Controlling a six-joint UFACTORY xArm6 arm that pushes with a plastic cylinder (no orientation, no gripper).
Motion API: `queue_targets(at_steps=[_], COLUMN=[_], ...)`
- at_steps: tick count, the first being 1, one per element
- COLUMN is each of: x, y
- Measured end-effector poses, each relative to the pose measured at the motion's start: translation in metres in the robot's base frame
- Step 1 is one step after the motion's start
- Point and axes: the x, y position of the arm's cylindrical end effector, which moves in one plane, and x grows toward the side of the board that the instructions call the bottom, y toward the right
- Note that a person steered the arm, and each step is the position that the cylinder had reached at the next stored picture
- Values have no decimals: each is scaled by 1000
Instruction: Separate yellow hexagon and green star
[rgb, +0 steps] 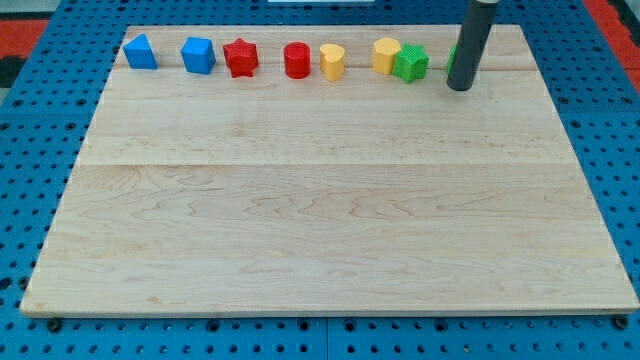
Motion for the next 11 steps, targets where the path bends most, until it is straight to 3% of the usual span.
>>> queue_targets(at_steps=[1,2,3,4,8,11], x=[5,-23,-90,-127,-82,-93], y=[45,135,143,97,-69,-102])
